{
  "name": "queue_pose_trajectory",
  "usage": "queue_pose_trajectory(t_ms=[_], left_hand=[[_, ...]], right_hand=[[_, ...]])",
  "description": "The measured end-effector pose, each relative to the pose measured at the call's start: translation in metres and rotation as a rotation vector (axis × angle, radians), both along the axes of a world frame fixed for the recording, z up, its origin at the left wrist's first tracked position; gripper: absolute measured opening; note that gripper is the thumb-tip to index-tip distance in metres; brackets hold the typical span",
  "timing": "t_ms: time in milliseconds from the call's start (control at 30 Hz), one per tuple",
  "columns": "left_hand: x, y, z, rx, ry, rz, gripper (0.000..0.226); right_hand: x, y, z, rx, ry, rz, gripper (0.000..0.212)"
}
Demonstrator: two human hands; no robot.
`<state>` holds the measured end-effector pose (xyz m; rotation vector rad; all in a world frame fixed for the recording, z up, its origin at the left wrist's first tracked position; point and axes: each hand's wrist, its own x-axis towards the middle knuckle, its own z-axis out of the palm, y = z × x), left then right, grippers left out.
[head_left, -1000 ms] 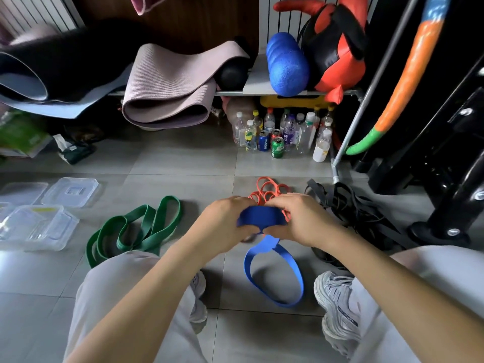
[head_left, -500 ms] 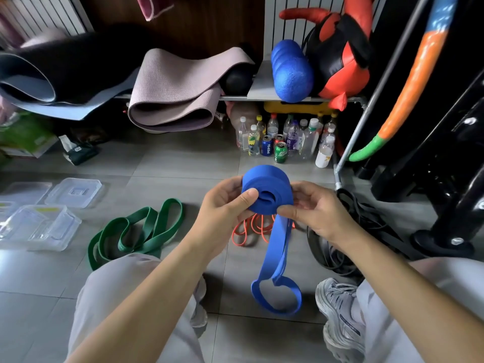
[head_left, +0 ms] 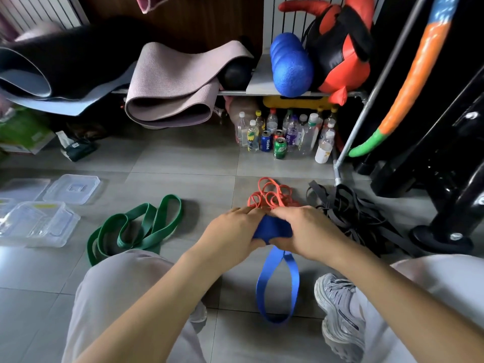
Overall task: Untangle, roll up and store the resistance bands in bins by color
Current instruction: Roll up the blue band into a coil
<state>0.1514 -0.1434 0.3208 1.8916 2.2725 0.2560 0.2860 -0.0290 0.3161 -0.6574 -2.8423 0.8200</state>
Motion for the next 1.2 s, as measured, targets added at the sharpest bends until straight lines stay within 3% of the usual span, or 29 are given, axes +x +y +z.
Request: queue_pose_trajectory(t_ms=[100,267,367,433,533,667,733,833,900,967,1067,1200], left_hand=[[0.0,0.003,0.006,0.06,-0.113,0.068,0.041],[-0.009,0.005,0.024,0.233,-0.561,0.216,0.032],[-0.014,0.004,0.029,0.344,-0.88,0.258,0.039],[-0.016,0.003,0.033,0.397,-1.194,0.274,0.045],[-0.015,0.0,0.036,0.397,-1.59,0.272,0.039],[-0.012,-0.001,0.029,0.313,-1.799,0.277,0.035],[-0.01,-0.001,0.026,0.266,-1.625,0.294,0.04],[-0.01,0.001,0.022,0.238,-0.794,0.274,0.058],[-0.009,0.0,0.02,0.239,-0.454,0.162,0.08],[-0.004,-0.001,0.017,0.188,-0.331,0.074,0.075],[0.002,-0.001,0.014,0.156,-0.276,0.098,0.05],[0.0,0.003,0.018,0.266,-0.55,0.223,0.037]], right_hand=[[0.001,-0.001,0.002,-0.046,0.046,-0.042,0.039],[-0.001,0.001,0.017,-0.346,0.326,-0.138,0.038],[0.0,0.01,0.026,-0.477,0.402,-0.129,0.038],[0.0,0.013,0.028,-0.602,0.461,-0.109,0.034],[-0.002,0.013,0.026,-0.802,0.566,-0.063,0.036],[-0.001,0.014,0.019,-0.8,0.595,-0.056,0.042],[0.0,0.014,0.016,-0.783,0.571,-0.081,0.042],[0.001,0.011,0.015,-0.633,0.447,-0.128,0.043],[0.001,0.01,0.015,-0.389,0.281,-0.115,0.045],[0.002,0.006,0.015,-0.221,0.141,-0.087,0.042],[0.002,0.001,0.015,-0.164,0.078,-0.089,0.039],[0.001,0.005,0.024,-0.354,0.235,-0.128,0.03]])
